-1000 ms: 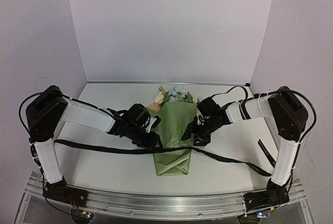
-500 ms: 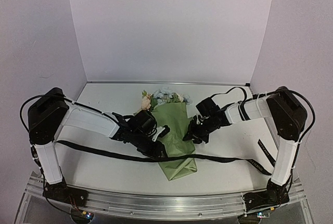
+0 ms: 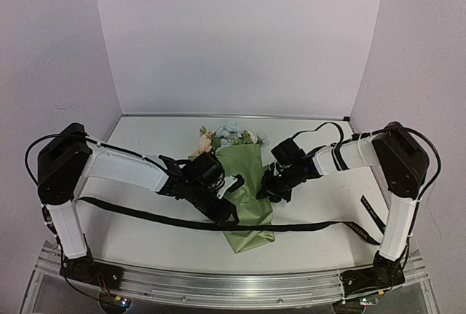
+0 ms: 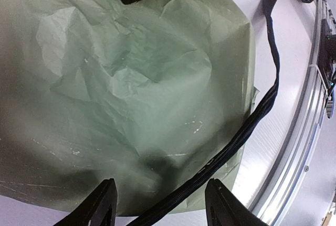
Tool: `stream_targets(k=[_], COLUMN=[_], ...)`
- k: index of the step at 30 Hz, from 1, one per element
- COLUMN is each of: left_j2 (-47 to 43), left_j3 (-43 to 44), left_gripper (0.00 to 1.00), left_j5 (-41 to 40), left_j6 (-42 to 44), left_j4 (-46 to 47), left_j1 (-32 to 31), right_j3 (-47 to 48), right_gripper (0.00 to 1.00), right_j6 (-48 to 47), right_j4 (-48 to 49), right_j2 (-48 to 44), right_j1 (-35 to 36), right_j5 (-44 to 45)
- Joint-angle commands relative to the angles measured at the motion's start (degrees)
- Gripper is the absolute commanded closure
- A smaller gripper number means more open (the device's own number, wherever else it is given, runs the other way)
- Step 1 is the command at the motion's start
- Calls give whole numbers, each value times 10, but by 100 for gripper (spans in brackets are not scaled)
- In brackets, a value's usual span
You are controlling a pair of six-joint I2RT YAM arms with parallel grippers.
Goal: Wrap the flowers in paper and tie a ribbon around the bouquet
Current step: Move the folded bouquet with the ribbon.
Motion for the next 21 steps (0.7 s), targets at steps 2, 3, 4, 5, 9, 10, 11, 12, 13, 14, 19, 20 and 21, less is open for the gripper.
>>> stream_targets(k=[2,3,4,5,9,10,11,12,13,14,19,20,21], left_j2=[-11,-11,-11,-10,1,3,5,8,10,12,13,11,10], left_j3=[23,22,22,23,28,30,31,32,33,33,33,32,30], left_gripper=[37,37,36,35,34,34,34,34,34,35,50,55,60], left_j5=[37,42,45,47,53,54,55,53,50,48,38,35,33], left_j6=[47,50,53,55,63,64,65,65,65,65,61,59,57], left_j4=[-15,-15,-16,-17,-24,-24,-25,-27,-28,-29,-34,-35,-35], left_j1=[-4,-6,-8,-10,-16,-17,-19,-21,-22,-23,-29,-31,-33], right_j3=[2,2,3,3,6,8,10,13,16,20,29,30,30], right_gripper=[90,91,91,91,91,92,92,94,96,98,100,100,100], right_j6=[16,19,22,25,33,36,40,44,47,52,68,70,73], right_j4=[-10,-10,-10,-10,-10,-10,-10,-11,-12,-13,-12,-12,-12], right_j2=[3,3,3,3,5,7,8,10,12,15,23,23,23], right_j1=[10,11,13,16,25,28,30,32,34,36,51,54,57], right_j5=[50,53,56,60,76,79,81,84,85,85,107,114,121])
